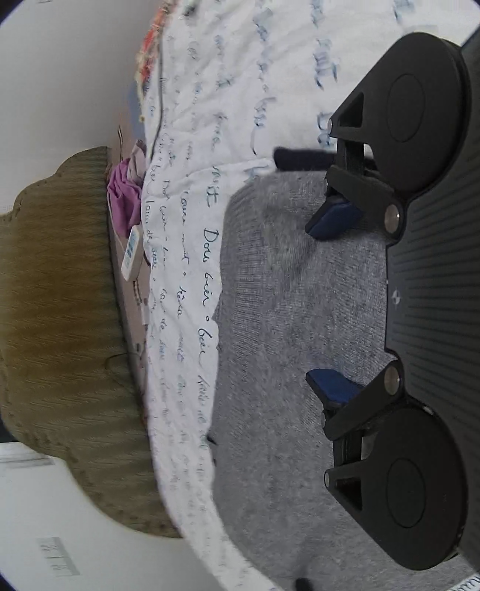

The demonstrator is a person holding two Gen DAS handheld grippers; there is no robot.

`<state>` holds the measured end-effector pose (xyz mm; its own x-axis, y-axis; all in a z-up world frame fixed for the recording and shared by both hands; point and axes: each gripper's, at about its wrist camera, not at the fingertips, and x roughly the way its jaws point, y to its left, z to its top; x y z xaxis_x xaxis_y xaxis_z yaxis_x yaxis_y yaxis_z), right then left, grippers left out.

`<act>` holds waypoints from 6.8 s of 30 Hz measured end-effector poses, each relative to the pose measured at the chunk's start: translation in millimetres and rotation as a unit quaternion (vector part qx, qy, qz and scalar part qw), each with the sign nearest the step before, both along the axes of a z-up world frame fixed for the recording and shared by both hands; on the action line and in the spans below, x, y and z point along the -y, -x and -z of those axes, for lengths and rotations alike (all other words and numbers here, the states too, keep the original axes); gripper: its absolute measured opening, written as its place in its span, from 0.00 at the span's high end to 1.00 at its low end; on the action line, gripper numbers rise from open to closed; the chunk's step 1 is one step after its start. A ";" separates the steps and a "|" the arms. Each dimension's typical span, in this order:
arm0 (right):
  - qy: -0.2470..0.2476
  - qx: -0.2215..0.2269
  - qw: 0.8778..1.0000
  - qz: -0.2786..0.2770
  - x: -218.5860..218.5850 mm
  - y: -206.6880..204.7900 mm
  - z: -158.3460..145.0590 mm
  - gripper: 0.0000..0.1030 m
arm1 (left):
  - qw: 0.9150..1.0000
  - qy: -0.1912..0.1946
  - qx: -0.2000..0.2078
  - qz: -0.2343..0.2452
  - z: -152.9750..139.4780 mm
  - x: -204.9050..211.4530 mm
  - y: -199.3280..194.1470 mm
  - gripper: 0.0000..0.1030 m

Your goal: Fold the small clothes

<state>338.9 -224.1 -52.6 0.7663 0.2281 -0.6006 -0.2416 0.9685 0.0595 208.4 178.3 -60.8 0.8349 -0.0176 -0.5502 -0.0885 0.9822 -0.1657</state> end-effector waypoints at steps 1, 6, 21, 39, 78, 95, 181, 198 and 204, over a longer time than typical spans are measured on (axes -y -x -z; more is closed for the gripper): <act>-0.008 0.010 1.000 0.012 4.5 12.2 -12.5 0.22 | 1.000 0.011 0.023 0.003 -8.1 -4.2 14.1 0.37; -0.110 0.064 0.992 0.019 46.2 102.2 -41.9 0.01 | 0.980 0.193 0.038 -0.028 -13.3 -34.3 70.1 0.24; -0.398 -0.085 0.903 0.138 97.3 145.4 36.6 0.30 | 0.896 0.432 -0.018 -0.095 31.3 -35.2 66.0 0.27; -0.434 -0.079 0.875 0.200 97.7 124.8 48.7 0.91 | 0.912 0.392 -0.024 -0.120 24.1 -36.0 51.2 0.96; -0.502 -0.103 0.834 0.204 93.0 113.1 74.7 0.91 | 0.896 0.415 -0.026 -0.153 45.9 -45.0 43.7 0.95; -0.515 -0.061 0.846 0.123 112.1 158.0 16.5 0.91 | 0.922 0.382 0.016 -0.060 -30.9 -51.3 107.9 0.96; -0.213 -0.153 0.939 -0.222 -148.4 113.0 -79.9 0.02 | 0.966 0.211 -0.028 -0.145 16.4 3.4 180.6 0.94; 0.123 -0.287 0.898 -0.309 -337.0 42.9 -40.0 0.28 | 0.995 0.090 0.026 -0.022 -12.4 75.9 185.9 0.95; 0.193 -0.275 0.885 -0.322 -362.8 46.0 -22.2 0.34 | 0.996 0.088 0.023 -0.018 -13.0 77.7 181.7 0.95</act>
